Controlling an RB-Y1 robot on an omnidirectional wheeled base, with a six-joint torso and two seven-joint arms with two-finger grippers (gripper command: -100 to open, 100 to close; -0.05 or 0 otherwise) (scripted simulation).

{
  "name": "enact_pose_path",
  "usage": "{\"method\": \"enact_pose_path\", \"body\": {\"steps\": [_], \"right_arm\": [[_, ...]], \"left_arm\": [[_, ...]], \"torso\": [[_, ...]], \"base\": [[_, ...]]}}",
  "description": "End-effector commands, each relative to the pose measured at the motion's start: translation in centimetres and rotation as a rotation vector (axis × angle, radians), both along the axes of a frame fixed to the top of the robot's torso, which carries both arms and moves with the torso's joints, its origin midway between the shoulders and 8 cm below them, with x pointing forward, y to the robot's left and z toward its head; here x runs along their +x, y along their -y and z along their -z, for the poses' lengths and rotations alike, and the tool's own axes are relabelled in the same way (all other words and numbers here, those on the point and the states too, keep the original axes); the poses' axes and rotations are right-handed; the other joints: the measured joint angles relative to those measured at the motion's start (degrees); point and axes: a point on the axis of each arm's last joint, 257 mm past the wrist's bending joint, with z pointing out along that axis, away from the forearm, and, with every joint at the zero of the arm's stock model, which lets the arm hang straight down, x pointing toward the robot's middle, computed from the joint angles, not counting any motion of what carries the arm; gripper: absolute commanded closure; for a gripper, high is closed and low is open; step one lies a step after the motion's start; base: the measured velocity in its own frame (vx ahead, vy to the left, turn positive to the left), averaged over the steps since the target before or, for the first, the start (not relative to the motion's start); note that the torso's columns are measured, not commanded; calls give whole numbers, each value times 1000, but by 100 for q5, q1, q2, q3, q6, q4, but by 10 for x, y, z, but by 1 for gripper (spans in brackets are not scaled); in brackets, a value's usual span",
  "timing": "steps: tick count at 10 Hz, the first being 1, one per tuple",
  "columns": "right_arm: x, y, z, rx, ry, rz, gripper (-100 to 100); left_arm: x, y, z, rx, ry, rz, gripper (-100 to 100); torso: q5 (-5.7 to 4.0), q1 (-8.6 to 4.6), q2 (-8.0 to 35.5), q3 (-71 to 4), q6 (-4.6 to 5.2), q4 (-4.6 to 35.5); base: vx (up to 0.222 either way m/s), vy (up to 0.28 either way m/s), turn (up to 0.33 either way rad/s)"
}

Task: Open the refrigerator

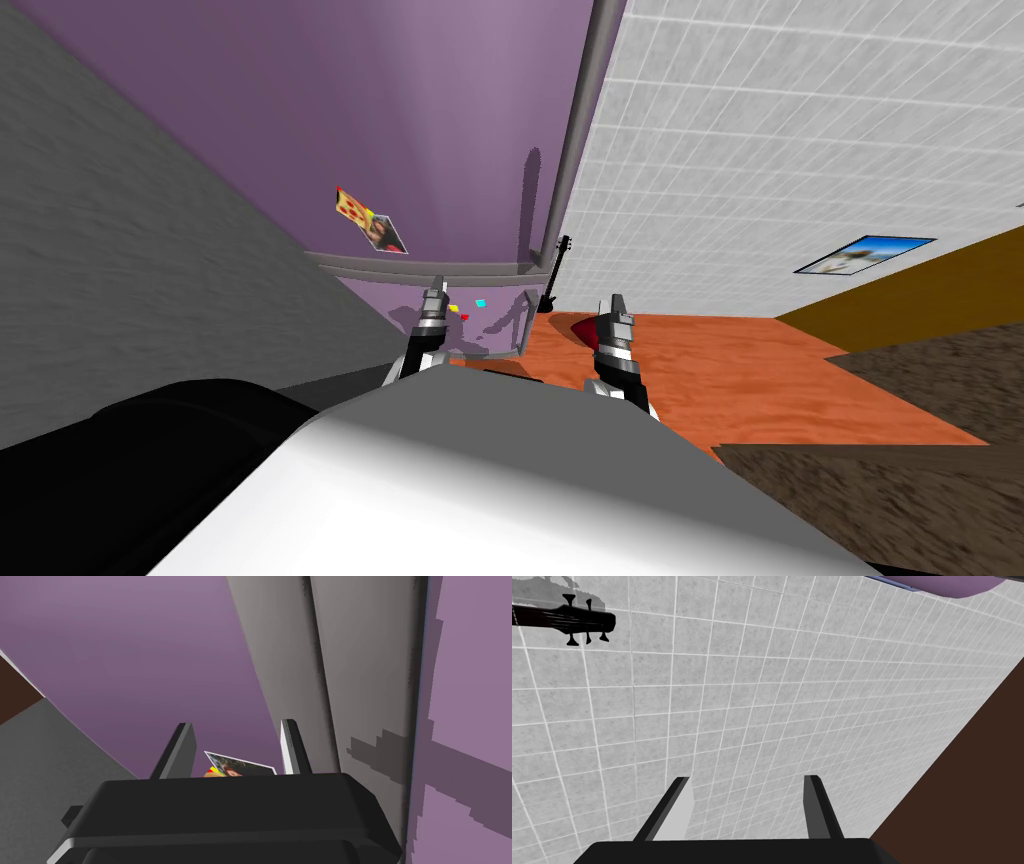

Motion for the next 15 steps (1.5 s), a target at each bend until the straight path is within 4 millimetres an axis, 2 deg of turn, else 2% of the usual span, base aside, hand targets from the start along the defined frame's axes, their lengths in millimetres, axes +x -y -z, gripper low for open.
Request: {"method": "enact_pose_path", "body": {"steps": [1, 2, 3, 5, 9, 15], "right_arm": [[0, 0, 0, 0, 0, 0, 0], [0, 0, 0, 0, 0, 0, 0], [0, 0, 0, 0, 0, 0, 0], [0, 0, 0, 0, -1, 0, 0], [0, 0, 0, 0, -1, 0, 0], [0, 0, 0, 1, -1, 0, 0]], "left_arm": [[0, 0, 0, 0, 0, 0, 0], [0, 0, 0, 0, 0, 0, 0], [1, 3, 1, 46, -16, 20, -100], [2, 6, 3, 107, -41, 39, -100], [3, 5, 17, 221, -121, 36, -100], [-1, -12, 51, 304, -269, -57, -100]], "torso": [[0, 0, 423, -846, 0, 423], [0, 0, 846, -1692, 0, 846], [0, 0, 1269, -2538, 0, 1269], [-3, -11, 1516, -3044, 0, 1514], [-3, -12, 1539, -3073, 0, 1538], [2, 7, 1543, -3071, 0, 1539]], "base": [[0, 0, 0], [0, 0, 0], [10, -17, -10], [10, -56, -14], [19, -112, -31], [45, -192, -45]]}}
